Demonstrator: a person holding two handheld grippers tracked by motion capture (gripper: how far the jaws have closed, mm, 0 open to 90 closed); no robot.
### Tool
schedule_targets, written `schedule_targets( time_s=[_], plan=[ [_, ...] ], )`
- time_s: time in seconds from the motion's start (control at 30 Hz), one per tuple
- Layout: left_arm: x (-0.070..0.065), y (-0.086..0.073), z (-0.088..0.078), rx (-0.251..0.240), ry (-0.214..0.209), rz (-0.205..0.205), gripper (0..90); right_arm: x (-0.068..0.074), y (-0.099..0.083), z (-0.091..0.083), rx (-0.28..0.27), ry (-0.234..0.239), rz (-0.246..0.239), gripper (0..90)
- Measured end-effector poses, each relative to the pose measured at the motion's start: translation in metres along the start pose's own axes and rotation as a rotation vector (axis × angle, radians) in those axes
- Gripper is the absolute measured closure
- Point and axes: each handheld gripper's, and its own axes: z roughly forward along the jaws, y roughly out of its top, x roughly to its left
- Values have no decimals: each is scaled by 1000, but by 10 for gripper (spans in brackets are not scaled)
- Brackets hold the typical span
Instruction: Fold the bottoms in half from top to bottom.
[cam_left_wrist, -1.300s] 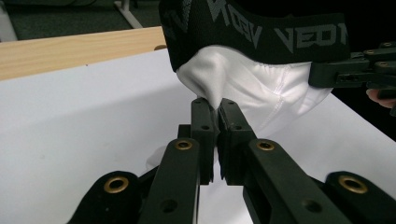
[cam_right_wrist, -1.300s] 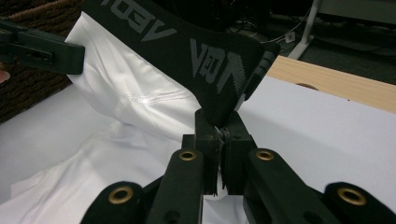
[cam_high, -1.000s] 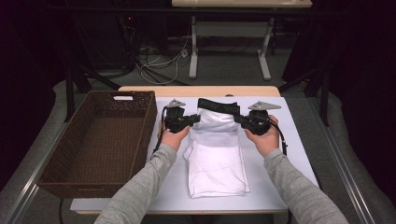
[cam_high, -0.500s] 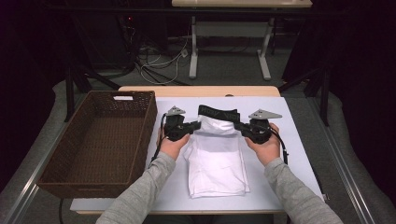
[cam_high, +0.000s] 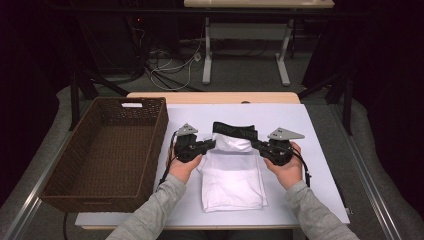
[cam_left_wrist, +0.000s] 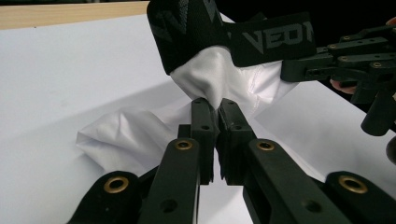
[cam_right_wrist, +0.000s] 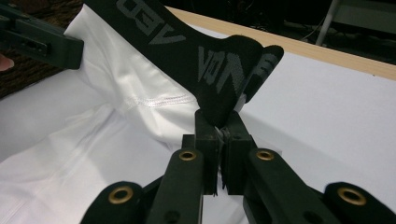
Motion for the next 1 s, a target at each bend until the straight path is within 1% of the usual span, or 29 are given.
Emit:
schedule_targets(
  time_s=[0.03,0.07,0.1,0.13,0.2,0.23,0.3,0.4,0.43,0.47,0.53,0.57,0.6,0.67,0.7,0.73,0.77,0.8,0.83,0.9,0.93,1.0],
  plan=[
    [0,-2,-1,12,-5,-2,866,1,-2,-1,-6,1,-14,875],
    [-2,-6,-2,5,-7,-5,866,3,-3,-3,-5,5,-10,875],
    [-2,-7,-3,11,-8,0,866,5,-6,-4,-13,10,-8,874],
    [-2,-10,-3,7,-9,-3,866,6,-7,-5,-8,11,-11,874],
    [-3,-15,-6,12,-16,-7,866,9,-11,-7,-21,14,-11,874],
    [-4,-16,-6,7,-16,-7,866,11,-13,-9,-21,20,-10,874],
    [-5,-20,-7,13,-21,-7,866,14,-16,-11,-10,11,-30,873],
    [-5,-26,-8,18,-20,-6,866,16,-22,-12,-13,14,-45,873],
    [-6,-28,-7,13,-22,-11,866,16,-24,-12,-12,16,-40,873],
    [-6,-29,-8,21,-23,-6,866,17,-26,-11,-17,18,-31,873],
    [-7,-32,-8,18,-18,-1,866,18,-28,-12,-10,21,-34,873],
    [-7,-34,-8,24,-18,-2,866,19,-30,-11,-16,21,-39,873],
    [-6,-35,-8,29,-21,-1,866,19,-31,-11,-10,25,-43,873],
    [-6,-38,-6,37,-22,4,865,19,-34,-9,-13,23,-39,873],
    [-6,-38,-6,37,-22,4,865,19,-35,-9,-2,23,-38,873],
    [-5,-41,-4,40,-19,-4,865,19,-36,-9,1,27,-33,873],
    [-5,-41,-4,47,-20,-4,865,18,-37,-8,2,25,-37,873],
    [-5,-43,-2,43,-19,-8,865,18,-38,-7,4,29,-29,873],
    [-4,-44,-2,47,-16,-13,865,18,-40,-7,11,32,-32,873],
    [-3,-47,0,58,-16,-16,864,18,-43,-5,20,30,-21,873],
    [-3,-48,0,62,-15,-12,864,16,-44,-4,23,34,-30,873],
    [-3,-51,2,71,-19,-13,864,17,-47,-2,27,33,-24,873]
  ],
)
